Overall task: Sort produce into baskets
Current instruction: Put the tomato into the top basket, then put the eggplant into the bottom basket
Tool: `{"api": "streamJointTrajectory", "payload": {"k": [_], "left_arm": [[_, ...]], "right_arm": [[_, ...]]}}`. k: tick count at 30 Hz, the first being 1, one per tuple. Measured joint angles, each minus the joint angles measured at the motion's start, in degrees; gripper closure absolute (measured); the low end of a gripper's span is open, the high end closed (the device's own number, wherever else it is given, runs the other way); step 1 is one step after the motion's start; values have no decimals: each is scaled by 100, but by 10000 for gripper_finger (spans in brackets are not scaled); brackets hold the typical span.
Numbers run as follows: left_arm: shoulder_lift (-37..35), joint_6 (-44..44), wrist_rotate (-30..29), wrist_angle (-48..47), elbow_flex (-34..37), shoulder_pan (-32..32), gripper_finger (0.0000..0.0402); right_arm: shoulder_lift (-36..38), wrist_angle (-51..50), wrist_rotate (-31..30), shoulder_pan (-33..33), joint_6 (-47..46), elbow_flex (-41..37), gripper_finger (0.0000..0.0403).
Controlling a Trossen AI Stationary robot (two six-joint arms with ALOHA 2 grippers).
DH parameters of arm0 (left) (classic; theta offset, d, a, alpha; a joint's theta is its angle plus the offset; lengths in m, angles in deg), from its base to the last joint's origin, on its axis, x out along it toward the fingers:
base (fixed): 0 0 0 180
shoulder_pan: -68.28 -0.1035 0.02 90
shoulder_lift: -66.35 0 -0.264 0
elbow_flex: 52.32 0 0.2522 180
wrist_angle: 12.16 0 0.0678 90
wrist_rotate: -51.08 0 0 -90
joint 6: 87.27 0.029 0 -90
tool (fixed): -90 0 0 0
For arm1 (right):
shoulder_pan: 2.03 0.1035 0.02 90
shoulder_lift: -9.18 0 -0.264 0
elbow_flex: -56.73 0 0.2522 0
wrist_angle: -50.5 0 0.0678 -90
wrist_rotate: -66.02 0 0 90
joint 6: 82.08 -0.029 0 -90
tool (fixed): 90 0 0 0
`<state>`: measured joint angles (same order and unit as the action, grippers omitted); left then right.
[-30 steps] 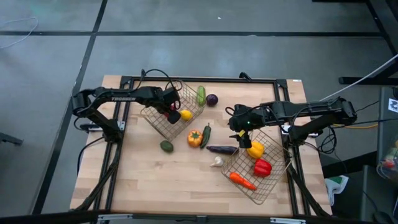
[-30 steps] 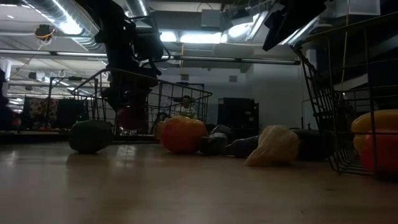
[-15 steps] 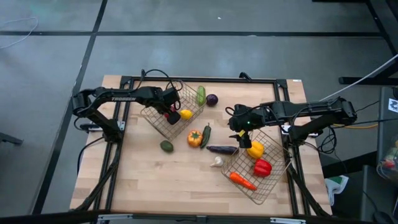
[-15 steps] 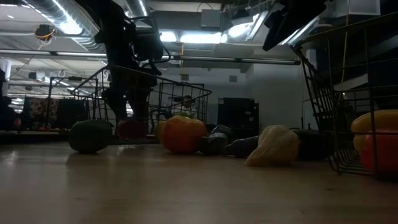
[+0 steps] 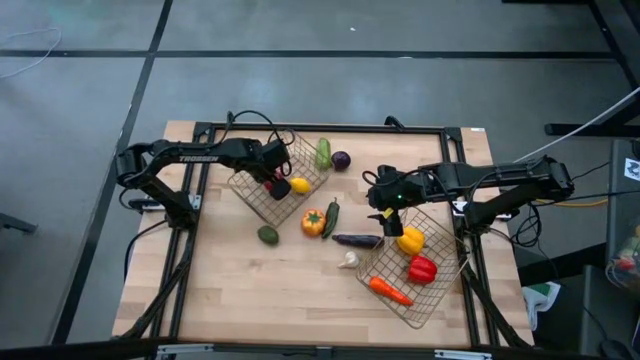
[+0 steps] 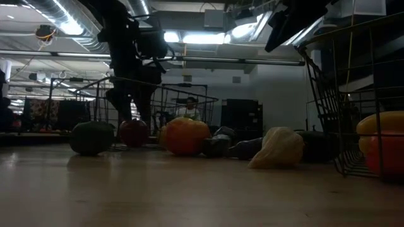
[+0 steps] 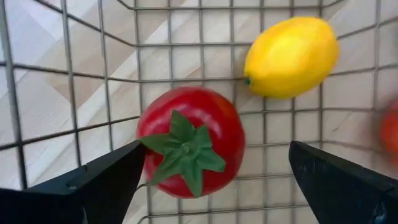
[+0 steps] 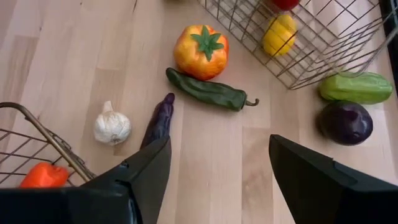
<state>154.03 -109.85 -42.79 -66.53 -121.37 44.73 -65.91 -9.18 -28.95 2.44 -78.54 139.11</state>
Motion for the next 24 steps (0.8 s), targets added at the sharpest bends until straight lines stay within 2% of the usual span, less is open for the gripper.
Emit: {"api": "streamJointTrajectory", "payload": {"k": [14, 24], "left_arm": [[-6, 154, -49, -78, -525, 0, 8], [-11, 191, -47, -73, -1080, 24, 8]], "right_arm": [[0, 212, 0, 0, 186, 0, 134], [0, 264, 2, 0, -274, 0, 134]]}}
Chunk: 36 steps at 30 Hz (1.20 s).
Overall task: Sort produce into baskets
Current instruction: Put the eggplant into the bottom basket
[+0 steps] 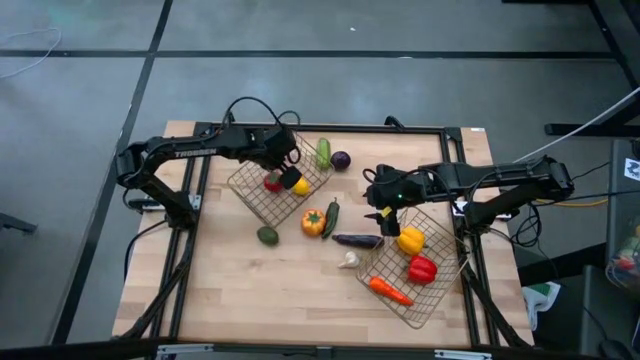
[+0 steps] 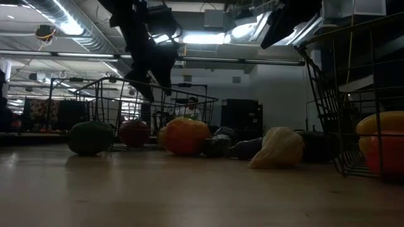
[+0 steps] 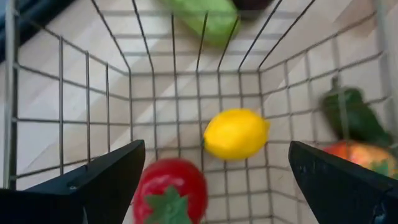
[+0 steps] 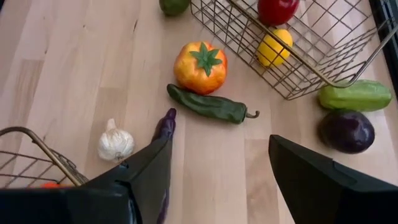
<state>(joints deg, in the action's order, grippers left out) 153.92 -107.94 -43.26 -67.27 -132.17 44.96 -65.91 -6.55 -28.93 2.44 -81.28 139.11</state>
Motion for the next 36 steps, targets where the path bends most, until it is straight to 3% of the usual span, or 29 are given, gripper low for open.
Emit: {"api": "streamJointTrajectory", "payload": {"k": [6, 16, 28, 36], "left_arm": [[0, 64, 24, -2, -354, 113, 9], [0, 119, 26, 2, -712, 274, 9], [-2, 156, 30, 0, -737, 540, 9], [-2, 160, 28, 2, -737, 582, 9]], "right_arm": [[-137, 150, 277, 0, -232, 0, 134], [-1195, 446, 947, -14, -606, -2, 134], [-1953, 505, 2269, -794, -1464, -2, 134], [-2432, 616, 2725, -979, -1546, -2, 134]]}}
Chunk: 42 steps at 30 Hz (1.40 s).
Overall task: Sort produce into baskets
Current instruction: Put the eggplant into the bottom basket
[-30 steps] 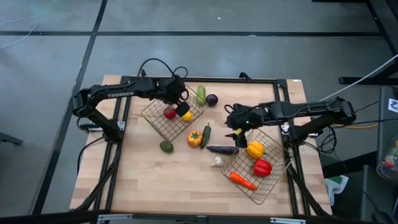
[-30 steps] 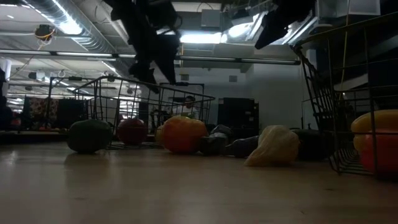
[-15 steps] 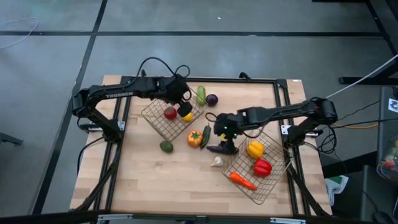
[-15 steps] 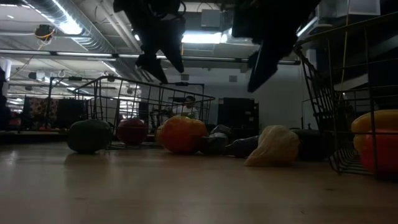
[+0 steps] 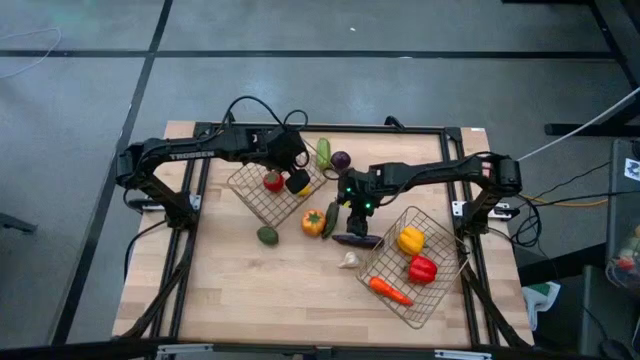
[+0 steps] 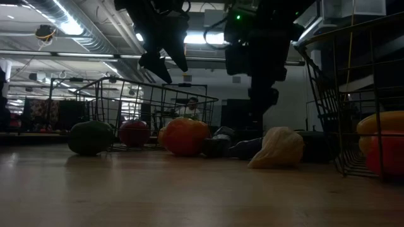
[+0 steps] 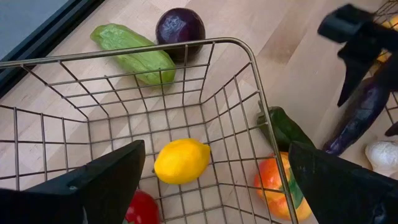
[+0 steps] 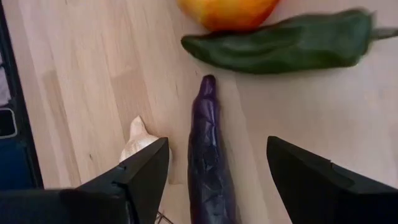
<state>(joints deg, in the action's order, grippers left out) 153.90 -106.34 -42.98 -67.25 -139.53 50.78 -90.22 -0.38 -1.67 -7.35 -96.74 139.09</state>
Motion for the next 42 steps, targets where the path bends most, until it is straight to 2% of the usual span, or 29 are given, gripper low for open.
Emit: {"api": "streamJointTrajectory", "payload": {"k": [7, 14, 22, 29, 42], "left_arm": [[0, 109, 0, 0, 0, 0, 9], [0, 152, 0, 0, 0, 0, 9], [0, 173, 0, 0, 0, 0, 9], [0, 177, 0, 0, 2, 0, 9], [-2, 176, 0, 0, 4, 1, 9]], "right_arm": [[-178, 9, 38, 146, 296, 0, 134], [-178, 72, -521, 236, 470, 0, 134], [-178, 66, -527, 247, 469, 0, 134], [-198, 68, -516, 502, 617, 0, 134], [-833, 77, -531, 606, 713, 2, 134]]}}
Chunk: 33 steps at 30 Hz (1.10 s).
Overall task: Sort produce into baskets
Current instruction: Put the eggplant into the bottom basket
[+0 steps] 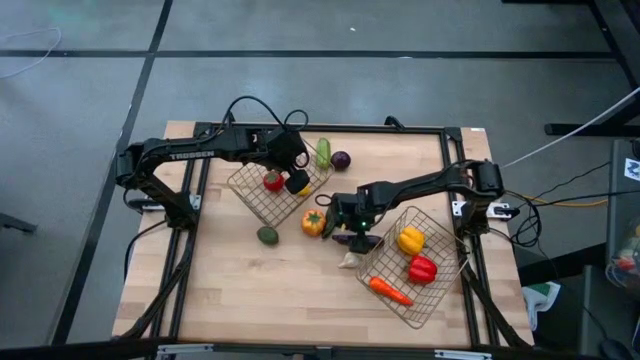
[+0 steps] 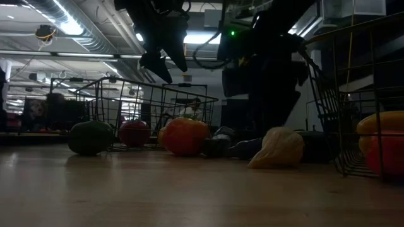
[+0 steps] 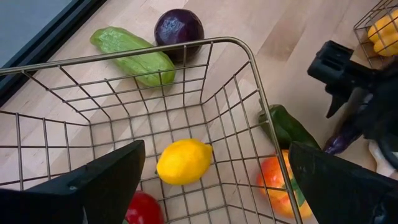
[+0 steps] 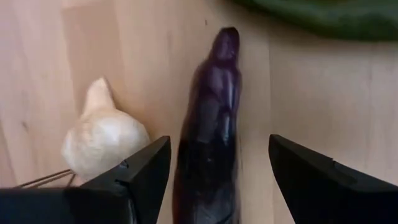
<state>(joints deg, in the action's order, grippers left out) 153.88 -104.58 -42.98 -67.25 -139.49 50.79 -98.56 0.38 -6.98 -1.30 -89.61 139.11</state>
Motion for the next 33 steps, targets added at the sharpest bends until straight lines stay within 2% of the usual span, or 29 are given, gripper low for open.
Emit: {"api": "streamJointTrajectory", "payload": {"k": [7, 17, 20, 28, 33], "left_arm": [[0, 0, 0, 2, 0, 0, 9], [0, -2, 0, 1, 0, 1, 9], [0, -1, 0, 2, 0, -1, 9], [0, 147, 0, 16, 0, -1, 9], [0, 139, 0, 46, 0, -1, 9]], "right_arm": [[-92, -115, 0, 0, -4, 0, 146], [-33, -180, 1, 0, -9, 0, 260], [133, -214, 17, 0, 9, 0, 282], [910, -299, 50, 0, 28, 0, 262], [1508, -449, 50, 0, 28, 0, 263]]}}
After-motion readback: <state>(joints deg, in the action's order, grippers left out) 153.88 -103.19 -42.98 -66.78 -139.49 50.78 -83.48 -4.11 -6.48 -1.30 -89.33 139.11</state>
